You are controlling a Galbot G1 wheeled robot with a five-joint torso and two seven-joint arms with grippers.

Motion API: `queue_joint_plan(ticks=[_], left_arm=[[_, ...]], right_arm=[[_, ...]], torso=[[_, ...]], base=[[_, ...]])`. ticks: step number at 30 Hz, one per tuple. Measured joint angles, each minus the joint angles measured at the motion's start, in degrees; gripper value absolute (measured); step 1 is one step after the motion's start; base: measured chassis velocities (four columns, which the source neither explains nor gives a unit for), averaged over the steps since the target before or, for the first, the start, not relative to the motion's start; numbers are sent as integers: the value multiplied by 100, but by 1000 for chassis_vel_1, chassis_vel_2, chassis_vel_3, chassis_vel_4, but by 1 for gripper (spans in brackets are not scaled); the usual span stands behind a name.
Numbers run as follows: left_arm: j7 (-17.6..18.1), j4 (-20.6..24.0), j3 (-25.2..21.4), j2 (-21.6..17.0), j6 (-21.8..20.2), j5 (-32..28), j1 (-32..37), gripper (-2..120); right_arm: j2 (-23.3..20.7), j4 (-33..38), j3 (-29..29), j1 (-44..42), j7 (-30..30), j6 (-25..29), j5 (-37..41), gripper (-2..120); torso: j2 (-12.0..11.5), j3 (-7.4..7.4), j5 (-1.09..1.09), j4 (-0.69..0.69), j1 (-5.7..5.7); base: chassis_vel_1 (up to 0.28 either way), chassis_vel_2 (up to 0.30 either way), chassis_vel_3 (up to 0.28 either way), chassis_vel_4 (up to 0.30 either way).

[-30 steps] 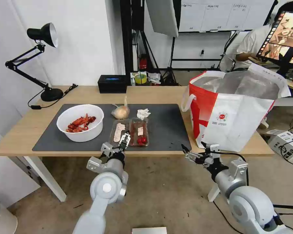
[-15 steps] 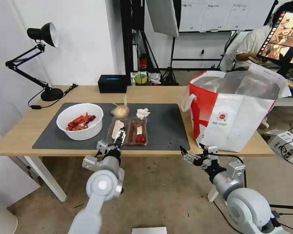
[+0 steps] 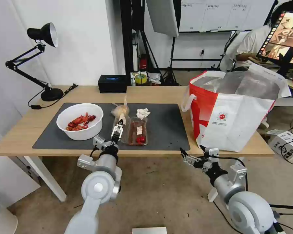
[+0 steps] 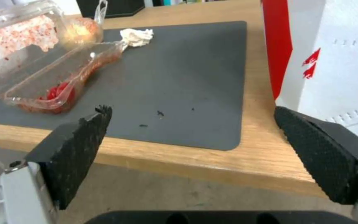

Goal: Pick up the trash from the table and place it into the takeout bag.

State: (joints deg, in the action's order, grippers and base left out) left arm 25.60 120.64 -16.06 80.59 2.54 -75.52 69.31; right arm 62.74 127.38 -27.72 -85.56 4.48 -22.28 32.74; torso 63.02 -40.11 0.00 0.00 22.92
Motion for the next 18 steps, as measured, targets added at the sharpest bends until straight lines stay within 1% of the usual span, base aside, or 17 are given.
queue_joint_plan(ticks=[2, 6, 8, 10, 11, 12, 14, 15, 18], left_arm=[[-109, 10, 87, -47, -25, -4, -40, 100], [-146, -84, 218, -116, -58, -15, -177, 100], [-151, -264, 376, -199, -82, -22, -374, 100], [-151, -323, 431, -224, -87, -24, -444, 100], [-151, -467, 544, -268, -92, -25, -586, 100], [-151, -467, 544, -268, -92, -25, -586, 100], [-152, -734, 744, -379, -99, -2, -849, 100], [-152, -734, 744, -379, -99, -2, -849, 100], [-246, -909, 851, -596, -117, 40, -1139, 100]], right_arm=[[0, 18, -10, -30, -13, 12, -10, 100], [3, 61, -38, -88, -24, 21, -17, 100], [14, 102, -92, -179, -39, 42, -47, 100], [19, 116, -112, -216, -49, 54, -58, 100], [29, 147, -155, -290, -70, 86, -76, 100], [29, 147, -155, -290, -70, 86, -76, 100], [44, 203, -235, -380, -100, 137, -81, 100], [44, 203, -235, -380, -100, 137, -81, 100], [43, 253, -336, -459, -135, 188, -42, 100]], torso=[[0, 0, 0, 0, 0], [0, 0, 1, 1, 0], [0, 0, 1, 0, 0], [0, 0, 0, 0, 0], [0, 0, 1, 0, 0], [0, 0, 1, 0, 0], [0, 0, 0, -1, 0], [0, 0, 0, -1, 0], [0, 0, 0, -1, 0]], base=[[0, 0, 0, 0], [0, 0, 0, 0], [0, 0, 0, 0], [0, 0, 0, 0], [0, 0, 0, 0], [0, 0, 0, 0], [0, 0, 0, 0], [0, 0, 0, 0], [0, 0, 0, 0]])
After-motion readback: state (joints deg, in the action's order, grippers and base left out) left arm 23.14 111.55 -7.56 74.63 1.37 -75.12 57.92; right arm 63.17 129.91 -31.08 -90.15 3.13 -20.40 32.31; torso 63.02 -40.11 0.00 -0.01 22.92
